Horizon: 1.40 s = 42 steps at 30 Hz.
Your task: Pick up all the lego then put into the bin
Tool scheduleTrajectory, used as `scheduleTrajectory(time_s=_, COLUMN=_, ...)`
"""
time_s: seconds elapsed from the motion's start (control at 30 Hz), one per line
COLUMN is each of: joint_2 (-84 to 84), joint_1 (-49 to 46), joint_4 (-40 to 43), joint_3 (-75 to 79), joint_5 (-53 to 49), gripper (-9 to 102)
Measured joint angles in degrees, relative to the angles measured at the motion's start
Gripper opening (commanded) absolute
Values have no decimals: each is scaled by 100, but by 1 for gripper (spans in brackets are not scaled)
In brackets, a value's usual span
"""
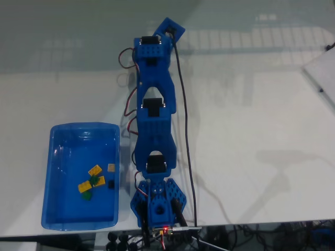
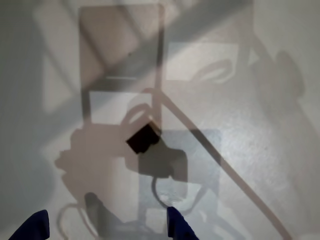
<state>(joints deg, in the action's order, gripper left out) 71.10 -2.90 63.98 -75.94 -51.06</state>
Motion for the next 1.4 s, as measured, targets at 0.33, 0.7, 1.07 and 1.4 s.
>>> scheduleTrajectory(time_s=0.33, joint_2=-483, joint_1=-387, joint_4=220, joint_3=756, joint_5=-905, gripper=31)
scheduleTrajectory(time_s=0.7, joint_2=-1529, joint_1=-677, joint_4=545, joint_3=2074, joint_5=-2118, gripper=30)
scheduleTrajectory(time_s=1.07, joint_2=-2268, joint_1=-694, joint_4=545, joint_3=2689, joint_5=-3041, gripper=30)
scheduleTrajectory(time_s=1.4, joint_2=-2461, joint_1=-624, joint_4=545, joint_3=2786, joint_5=-3410, gripper=29)
